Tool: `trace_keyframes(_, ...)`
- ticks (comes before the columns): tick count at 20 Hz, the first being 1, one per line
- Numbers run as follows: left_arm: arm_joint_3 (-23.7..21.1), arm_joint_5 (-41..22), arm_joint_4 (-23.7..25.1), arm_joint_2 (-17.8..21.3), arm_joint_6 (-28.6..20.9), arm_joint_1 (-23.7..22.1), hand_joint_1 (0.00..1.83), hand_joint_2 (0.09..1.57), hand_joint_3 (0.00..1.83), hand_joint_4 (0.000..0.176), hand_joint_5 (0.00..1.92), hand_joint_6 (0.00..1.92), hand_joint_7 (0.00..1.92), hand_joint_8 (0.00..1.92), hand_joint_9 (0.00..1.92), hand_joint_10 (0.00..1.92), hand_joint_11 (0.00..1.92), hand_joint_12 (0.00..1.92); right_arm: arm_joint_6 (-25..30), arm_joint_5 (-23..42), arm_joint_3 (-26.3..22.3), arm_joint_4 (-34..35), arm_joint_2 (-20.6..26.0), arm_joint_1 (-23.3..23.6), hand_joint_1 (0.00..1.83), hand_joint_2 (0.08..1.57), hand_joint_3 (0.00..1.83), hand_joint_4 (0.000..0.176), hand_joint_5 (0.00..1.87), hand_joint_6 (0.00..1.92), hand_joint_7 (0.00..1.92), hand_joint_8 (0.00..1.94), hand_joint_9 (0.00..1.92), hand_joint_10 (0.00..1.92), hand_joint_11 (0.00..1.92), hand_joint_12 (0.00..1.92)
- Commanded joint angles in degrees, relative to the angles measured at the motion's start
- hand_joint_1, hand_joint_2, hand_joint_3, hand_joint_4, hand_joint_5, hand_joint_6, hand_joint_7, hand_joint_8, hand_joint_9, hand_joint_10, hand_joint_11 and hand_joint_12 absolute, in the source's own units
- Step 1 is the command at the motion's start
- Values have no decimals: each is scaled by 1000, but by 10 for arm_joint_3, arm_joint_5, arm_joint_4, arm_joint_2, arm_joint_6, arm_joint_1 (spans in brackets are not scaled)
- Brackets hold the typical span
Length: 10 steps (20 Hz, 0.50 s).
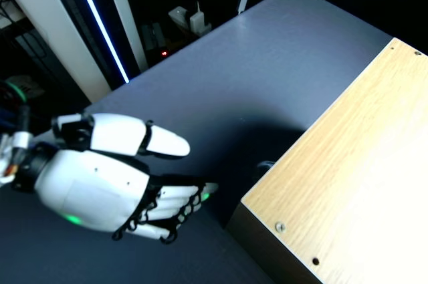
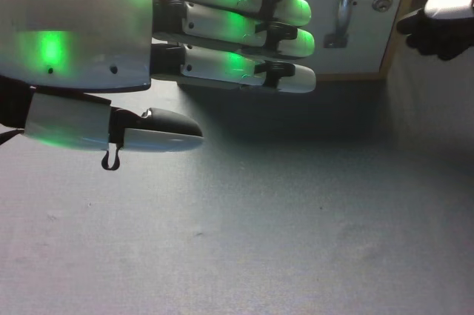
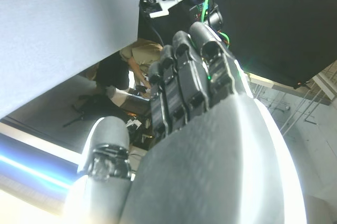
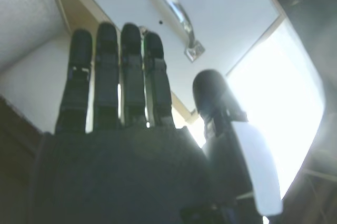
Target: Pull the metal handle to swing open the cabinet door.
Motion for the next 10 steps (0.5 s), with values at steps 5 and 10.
trace_keyframes(5, 0, -14, -55, 4, 5, -6, 0, 1571, 70, 0, 333, 2, 351, 1, 324, 1, 0, 767, 6, 30, -3, 63, -11, -5, 0, 1571, 115, 0, 508, 3, 513, 0, 453, 1, 0, 1065)
trace_keyframes(10, 0, -14, -55, 4, 5, -6, 0, 1571, 72, 0, 335, 2, 354, 2, 326, 2, 0, 767, 6, 30, 22, 66, -44, -5, 0, 1571, 112, 0, 512, 4, 518, 3, 457, 3, 1, 1071)
